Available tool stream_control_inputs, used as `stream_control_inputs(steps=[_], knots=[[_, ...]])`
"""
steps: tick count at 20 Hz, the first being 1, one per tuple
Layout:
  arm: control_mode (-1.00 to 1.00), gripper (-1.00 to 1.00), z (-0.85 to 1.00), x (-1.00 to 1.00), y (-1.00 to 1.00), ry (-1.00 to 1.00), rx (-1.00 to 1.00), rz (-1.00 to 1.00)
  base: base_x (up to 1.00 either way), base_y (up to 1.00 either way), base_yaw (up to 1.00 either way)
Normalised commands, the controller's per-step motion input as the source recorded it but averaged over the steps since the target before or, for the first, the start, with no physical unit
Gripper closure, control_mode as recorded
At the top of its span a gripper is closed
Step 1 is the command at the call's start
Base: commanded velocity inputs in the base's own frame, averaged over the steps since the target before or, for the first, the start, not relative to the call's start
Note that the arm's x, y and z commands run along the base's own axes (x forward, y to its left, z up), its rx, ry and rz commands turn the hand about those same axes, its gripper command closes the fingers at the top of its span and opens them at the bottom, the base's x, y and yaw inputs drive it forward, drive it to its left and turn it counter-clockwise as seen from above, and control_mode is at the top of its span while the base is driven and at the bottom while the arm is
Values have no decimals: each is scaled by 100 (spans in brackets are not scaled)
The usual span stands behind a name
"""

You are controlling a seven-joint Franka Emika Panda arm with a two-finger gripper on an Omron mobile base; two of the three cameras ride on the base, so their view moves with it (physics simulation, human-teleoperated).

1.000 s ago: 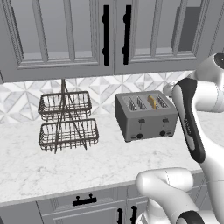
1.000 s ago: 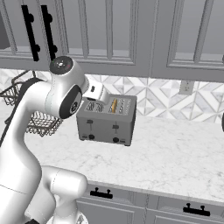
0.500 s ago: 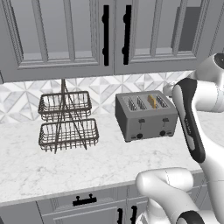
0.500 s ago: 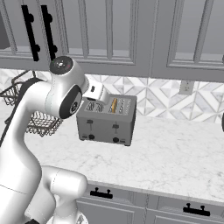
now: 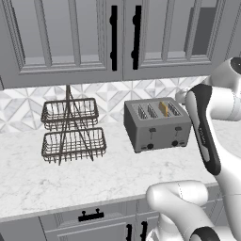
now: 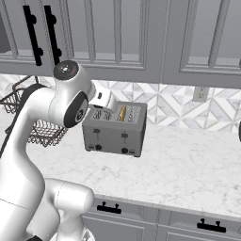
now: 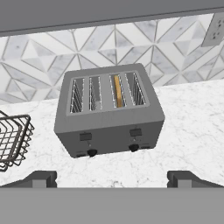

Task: Start the toaster. Once the lever pops up, take the bread to the plate on the dining counter.

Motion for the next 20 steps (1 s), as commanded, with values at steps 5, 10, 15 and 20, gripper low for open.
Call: stream_control_inputs(steps=[5, 10, 15, 20], knots=[[-100, -100, 0, 0, 0, 0, 0, 0, 0, 0, 0], [-100, -100, 0, 0, 0, 0, 0, 0, 0, 0, 0], [-100, -100, 0, 0, 0, 0, 0, 0, 0, 0, 0], [-100, -100, 0, 0, 0, 0, 0, 0, 0, 0, 0]])
